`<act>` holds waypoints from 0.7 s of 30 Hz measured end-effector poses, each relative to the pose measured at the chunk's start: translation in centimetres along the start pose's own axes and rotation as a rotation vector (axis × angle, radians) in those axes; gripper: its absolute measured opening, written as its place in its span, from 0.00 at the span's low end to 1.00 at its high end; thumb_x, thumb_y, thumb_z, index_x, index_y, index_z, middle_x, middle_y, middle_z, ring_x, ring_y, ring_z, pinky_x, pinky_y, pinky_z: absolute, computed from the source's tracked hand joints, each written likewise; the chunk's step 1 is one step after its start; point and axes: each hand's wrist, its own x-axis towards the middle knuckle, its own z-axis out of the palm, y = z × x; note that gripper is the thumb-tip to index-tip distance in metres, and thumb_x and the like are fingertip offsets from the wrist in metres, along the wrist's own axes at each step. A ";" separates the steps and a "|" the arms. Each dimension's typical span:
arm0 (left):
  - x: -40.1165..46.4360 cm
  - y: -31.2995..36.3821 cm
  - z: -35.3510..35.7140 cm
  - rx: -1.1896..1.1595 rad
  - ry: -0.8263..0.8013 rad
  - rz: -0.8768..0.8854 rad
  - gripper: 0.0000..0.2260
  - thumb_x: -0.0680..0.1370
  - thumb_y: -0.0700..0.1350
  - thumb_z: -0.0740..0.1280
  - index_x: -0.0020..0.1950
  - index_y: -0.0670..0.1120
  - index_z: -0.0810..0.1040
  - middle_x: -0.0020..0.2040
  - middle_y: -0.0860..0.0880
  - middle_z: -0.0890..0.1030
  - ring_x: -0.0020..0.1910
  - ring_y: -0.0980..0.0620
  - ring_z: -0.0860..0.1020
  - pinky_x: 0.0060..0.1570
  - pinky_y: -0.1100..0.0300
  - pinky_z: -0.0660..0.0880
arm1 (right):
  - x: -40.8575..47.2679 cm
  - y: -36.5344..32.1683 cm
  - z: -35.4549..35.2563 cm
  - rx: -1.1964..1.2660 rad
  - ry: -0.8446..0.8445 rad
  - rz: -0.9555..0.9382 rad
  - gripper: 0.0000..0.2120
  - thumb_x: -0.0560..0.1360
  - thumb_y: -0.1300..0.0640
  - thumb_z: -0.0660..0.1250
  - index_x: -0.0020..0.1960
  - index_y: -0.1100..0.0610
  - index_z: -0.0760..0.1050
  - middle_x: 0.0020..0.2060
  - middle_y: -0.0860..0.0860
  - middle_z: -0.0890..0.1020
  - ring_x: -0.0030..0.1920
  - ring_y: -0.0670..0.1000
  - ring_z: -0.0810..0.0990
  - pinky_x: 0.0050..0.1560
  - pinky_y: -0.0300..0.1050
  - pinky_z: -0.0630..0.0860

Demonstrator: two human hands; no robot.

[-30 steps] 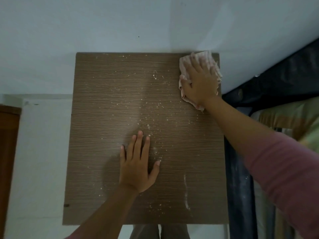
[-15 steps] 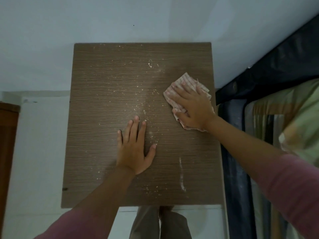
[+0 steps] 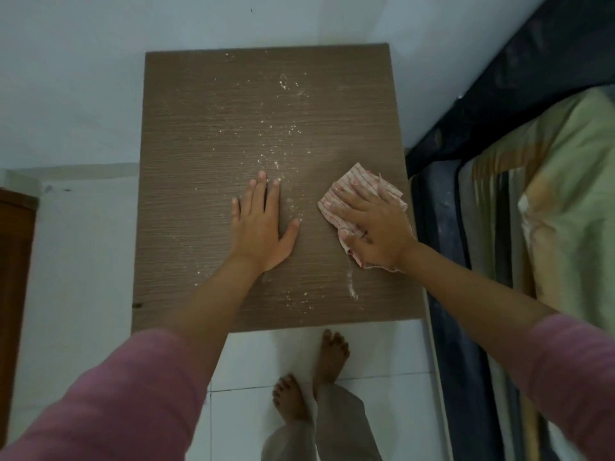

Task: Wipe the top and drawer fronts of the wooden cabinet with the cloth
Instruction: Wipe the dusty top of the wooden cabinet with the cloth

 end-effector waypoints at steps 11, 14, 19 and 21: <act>-9.9 -1.1 2.5 0.045 0.008 0.085 0.34 0.75 0.63 0.52 0.76 0.47 0.51 0.77 0.47 0.50 0.76 0.47 0.49 0.70 0.41 0.47 | -4.9 -2.1 1.3 -0.021 -0.004 -0.023 0.23 0.77 0.46 0.55 0.70 0.50 0.69 0.72 0.51 0.68 0.73 0.59 0.63 0.70 0.64 0.59; -9.6 -1.3 2.8 0.061 0.021 0.095 0.34 0.75 0.63 0.52 0.76 0.48 0.50 0.78 0.47 0.49 0.76 0.47 0.48 0.71 0.42 0.46 | -5.6 -2.4 1.5 -0.023 0.004 -0.024 0.23 0.78 0.46 0.54 0.70 0.50 0.70 0.72 0.51 0.68 0.73 0.59 0.63 0.70 0.64 0.59; -9.7 -1.4 3.0 0.031 0.046 0.102 0.34 0.75 0.63 0.53 0.76 0.48 0.51 0.77 0.47 0.50 0.76 0.47 0.48 0.71 0.42 0.47 | -6.7 -2.9 2.0 -0.002 0.000 -0.033 0.23 0.78 0.47 0.55 0.71 0.51 0.69 0.72 0.51 0.68 0.73 0.59 0.63 0.70 0.65 0.59; -9.7 -1.4 3.0 0.034 0.052 0.101 0.34 0.75 0.63 0.53 0.76 0.48 0.51 0.78 0.48 0.49 0.76 0.48 0.47 0.71 0.43 0.46 | -7.1 -3.1 2.1 0.017 0.006 -0.035 0.22 0.78 0.48 0.56 0.70 0.51 0.70 0.71 0.51 0.68 0.73 0.59 0.64 0.70 0.65 0.60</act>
